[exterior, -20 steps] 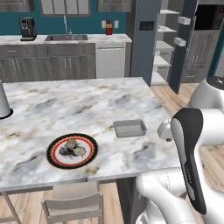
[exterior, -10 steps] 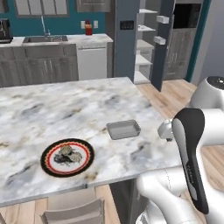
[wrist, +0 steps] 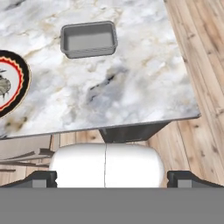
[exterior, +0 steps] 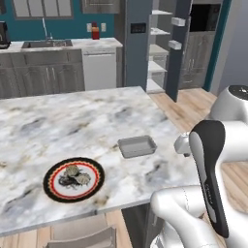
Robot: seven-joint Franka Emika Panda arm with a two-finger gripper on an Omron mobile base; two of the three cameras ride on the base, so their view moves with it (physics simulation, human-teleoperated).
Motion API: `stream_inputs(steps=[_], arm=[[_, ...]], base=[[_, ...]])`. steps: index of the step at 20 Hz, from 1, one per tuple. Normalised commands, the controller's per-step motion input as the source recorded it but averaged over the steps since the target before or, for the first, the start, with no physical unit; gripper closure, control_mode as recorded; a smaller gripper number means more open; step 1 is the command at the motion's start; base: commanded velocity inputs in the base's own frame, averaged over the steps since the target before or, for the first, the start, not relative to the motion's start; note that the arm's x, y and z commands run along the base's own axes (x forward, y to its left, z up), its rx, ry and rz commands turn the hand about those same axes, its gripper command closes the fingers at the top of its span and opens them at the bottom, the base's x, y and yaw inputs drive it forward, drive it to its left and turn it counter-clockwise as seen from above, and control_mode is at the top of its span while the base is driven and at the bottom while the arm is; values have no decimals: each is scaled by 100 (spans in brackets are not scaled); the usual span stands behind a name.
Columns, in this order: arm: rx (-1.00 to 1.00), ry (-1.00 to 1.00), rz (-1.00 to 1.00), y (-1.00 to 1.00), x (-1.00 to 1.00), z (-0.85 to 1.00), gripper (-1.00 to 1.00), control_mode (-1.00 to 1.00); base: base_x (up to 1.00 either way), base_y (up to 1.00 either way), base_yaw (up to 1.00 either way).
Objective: Place two dumplings into each of the tupperware containers and then place the containers in the fridge.
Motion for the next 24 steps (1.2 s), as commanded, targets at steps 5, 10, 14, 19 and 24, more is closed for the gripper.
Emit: stream_inputs(steps=[5, 10, 14, 19, 24], arm=[[0, 0, 0, 0, 0, 0, -100, 100], [0, 0, 0, 0, 0, 0, -100, 100], [0, 0, 0, 0, 0, 0, -100, 100], [0, 0, 0, 0, 0, 0, -100, 100], [0, 0, 0, 0, 0, 0, -100, 100]], base=[[3, 16, 3], [-43, 1, 13], [-17, 7, 13], [2, 15, 11], [0, 14, 11]])
